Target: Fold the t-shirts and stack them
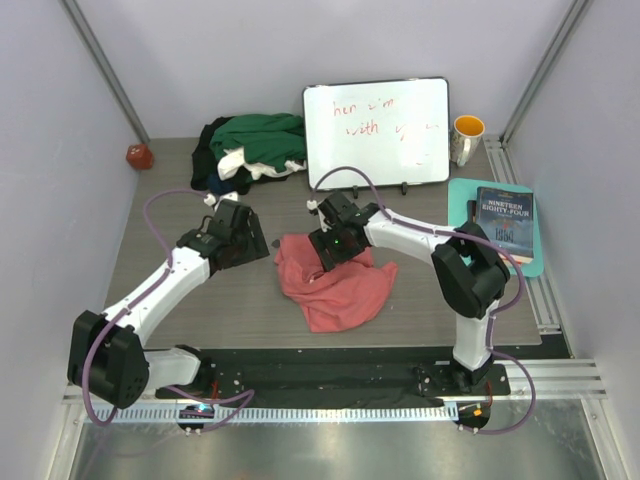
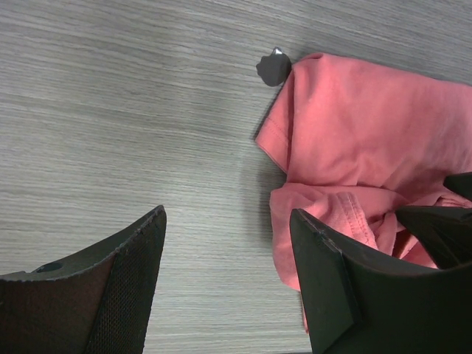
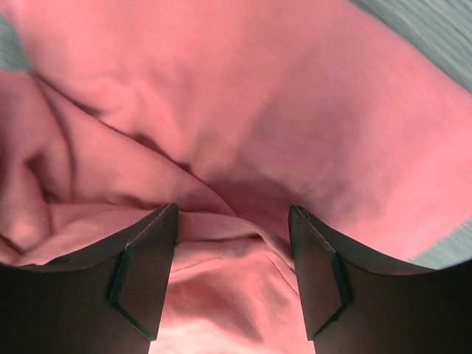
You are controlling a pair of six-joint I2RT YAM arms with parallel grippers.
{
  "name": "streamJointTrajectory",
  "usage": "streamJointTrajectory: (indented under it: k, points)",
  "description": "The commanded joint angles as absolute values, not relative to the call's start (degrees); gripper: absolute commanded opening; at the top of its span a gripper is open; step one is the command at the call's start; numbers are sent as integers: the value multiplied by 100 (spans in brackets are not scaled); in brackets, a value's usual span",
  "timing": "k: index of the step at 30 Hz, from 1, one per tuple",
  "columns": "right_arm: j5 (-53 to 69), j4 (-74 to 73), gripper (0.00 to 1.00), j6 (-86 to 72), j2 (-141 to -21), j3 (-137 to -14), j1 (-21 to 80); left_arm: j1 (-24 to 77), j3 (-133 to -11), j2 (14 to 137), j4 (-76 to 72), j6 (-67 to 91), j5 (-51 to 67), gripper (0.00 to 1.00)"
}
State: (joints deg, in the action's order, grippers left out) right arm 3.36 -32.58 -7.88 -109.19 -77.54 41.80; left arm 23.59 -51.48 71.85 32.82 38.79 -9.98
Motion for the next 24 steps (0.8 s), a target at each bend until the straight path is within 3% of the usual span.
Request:
streamJointTrajectory:
  k: [1, 12, 15, 16, 24]
  points:
    - [27, -3085, 67, -993, -10424, -7612, 4087, 2338, -5150, 7137, 3085, 3920, -949, 69]
    - [483, -3103, 66, -1046, -10441, -7383, 3981, 2338, -5203, 7189, 3067, 3937, -905, 68]
    - [798, -3103, 28, -1063, -10511, -7383, 3981, 2338, -5186, 7146, 3076, 3938, -932, 68]
    - [852, -3085, 2, -1072, -10503, -7392, 3981, 2338, -5177, 7137, 3076, 3938, -940, 68]
    - [879, -2909, 1, -1186, -9941, -7584, 3999, 2338, -5141, 7163, 3006, 3999, -888, 68]
